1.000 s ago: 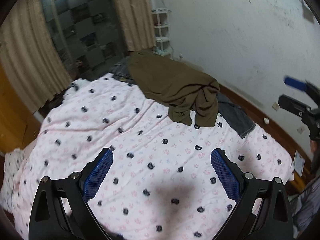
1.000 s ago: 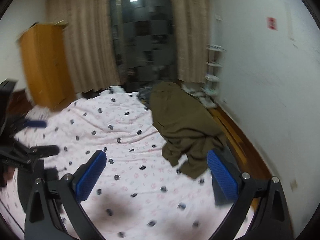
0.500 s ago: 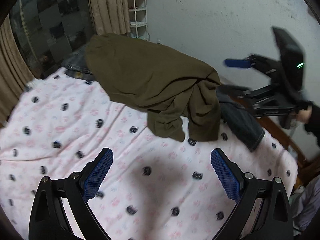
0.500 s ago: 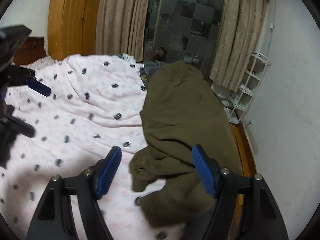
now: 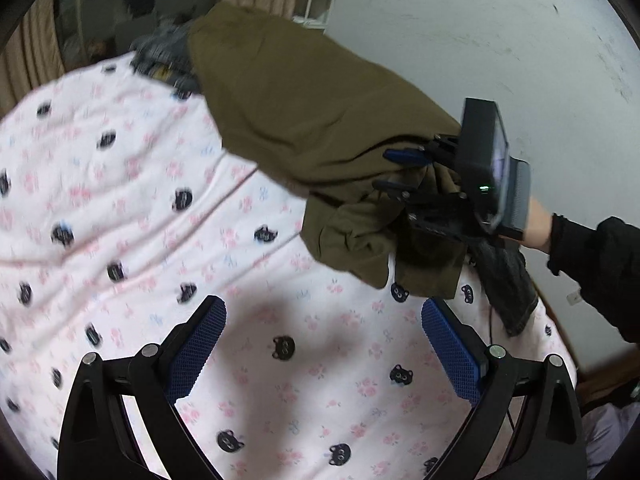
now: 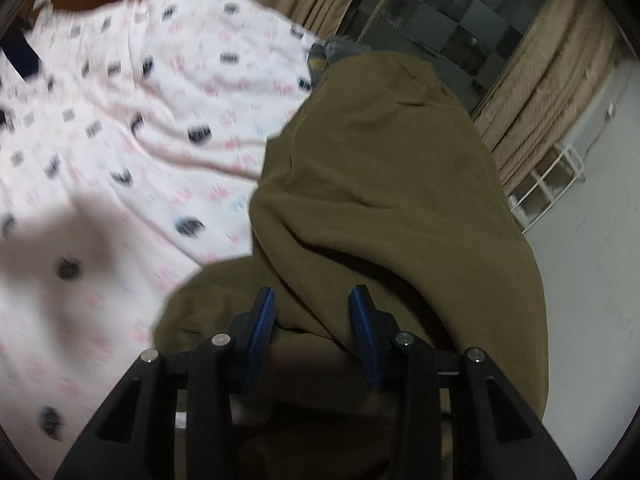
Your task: Fold clothes
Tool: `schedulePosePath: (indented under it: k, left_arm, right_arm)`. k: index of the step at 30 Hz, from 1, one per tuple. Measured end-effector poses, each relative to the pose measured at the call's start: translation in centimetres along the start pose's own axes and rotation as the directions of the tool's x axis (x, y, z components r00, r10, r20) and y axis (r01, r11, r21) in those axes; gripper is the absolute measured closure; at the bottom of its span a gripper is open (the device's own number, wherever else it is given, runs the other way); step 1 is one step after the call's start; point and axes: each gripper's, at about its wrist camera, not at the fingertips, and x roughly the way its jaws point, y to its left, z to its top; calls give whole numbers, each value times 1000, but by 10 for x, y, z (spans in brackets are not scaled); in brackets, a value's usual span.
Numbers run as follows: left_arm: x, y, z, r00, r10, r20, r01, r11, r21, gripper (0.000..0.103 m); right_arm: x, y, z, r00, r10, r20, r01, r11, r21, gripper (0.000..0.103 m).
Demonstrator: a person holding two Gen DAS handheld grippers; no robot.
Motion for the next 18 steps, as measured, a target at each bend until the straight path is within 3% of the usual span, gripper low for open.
schedulePosePath:
  k: [3,4,5,7,12,18]
  left_arm:
    - [6,9,-5,1000,-8,-15,8,1000,-23,6]
    - [8,11,-6,1000,-7,-18,6,1000,-25,6]
    - [9,12,-7,1000,-7,-21,7,999,-32,6]
    - [12,16,-7,1000,-11,-24,10,999,-47,6]
    - [10,20,-1,999,-48,1,48,998,-46,6]
    - [6,13,20,993,-94,66,91,995,40,6]
  right_arm:
    - [17,12,-1,995,-88,-40,82,989,-121,64]
    - [22,17,-1,992,-117,-51,108,981,-162,69]
    - [24,14,1,991,-118,-59,108,982,-155,87]
    - [26,7,4,991,-107,-76,98,988,-118,94]
    - [-6,-32,14,995,84,-49,-80,994,77,97]
    - [-97,-64,23,985,145,97,-157,980,125,97]
